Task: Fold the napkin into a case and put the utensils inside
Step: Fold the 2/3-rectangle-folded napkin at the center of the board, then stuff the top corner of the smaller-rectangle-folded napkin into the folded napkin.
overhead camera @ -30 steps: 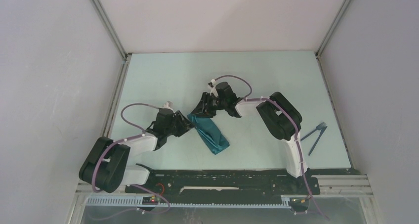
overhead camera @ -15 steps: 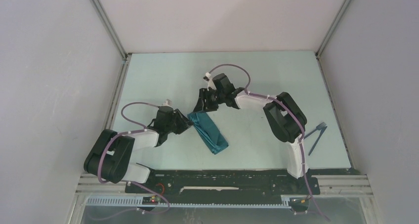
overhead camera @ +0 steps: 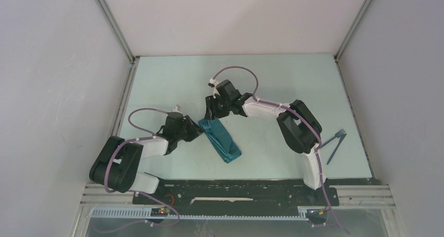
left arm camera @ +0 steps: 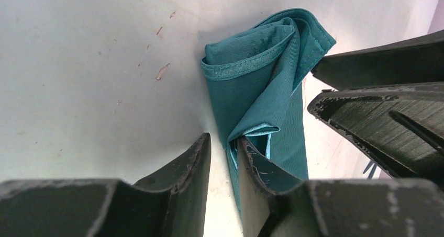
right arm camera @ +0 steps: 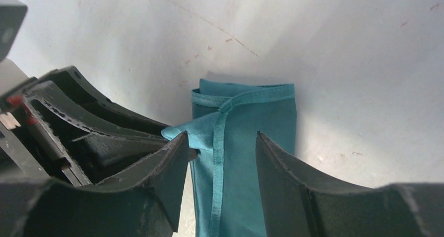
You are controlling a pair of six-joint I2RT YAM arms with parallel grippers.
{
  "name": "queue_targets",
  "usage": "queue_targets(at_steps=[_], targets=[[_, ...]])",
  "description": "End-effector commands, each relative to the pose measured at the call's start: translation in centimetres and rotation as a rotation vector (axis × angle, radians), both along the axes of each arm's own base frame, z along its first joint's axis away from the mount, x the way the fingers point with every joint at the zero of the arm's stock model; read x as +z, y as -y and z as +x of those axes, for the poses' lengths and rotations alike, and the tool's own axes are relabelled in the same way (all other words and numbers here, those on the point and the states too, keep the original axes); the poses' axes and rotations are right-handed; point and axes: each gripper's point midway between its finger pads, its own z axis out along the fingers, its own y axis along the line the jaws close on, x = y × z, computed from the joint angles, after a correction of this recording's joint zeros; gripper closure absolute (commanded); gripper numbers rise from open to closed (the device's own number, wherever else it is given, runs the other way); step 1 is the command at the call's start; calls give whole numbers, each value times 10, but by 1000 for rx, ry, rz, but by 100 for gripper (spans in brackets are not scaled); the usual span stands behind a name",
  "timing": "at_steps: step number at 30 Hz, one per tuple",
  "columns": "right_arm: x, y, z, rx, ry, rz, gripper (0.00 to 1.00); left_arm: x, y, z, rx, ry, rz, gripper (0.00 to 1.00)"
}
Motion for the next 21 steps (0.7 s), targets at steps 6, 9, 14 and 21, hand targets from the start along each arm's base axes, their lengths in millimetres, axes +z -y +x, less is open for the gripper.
queue_targets(at_steps=[6, 9, 14, 21], targets=[[2, -12, 27, -62, 94, -77, 53, -2, -5, 4, 8, 10, 17, 69], [1, -14, 29, -67, 108, -95, 53, -2, -6, 4, 11, 9, 20, 69], [-1, -16, 29, -72, 110, -109, 69, -3, -5, 4, 11, 9, 21, 70], [24, -21, 19, -45, 109, -50, 100, -5, -5, 7, 11, 3, 19, 71]])
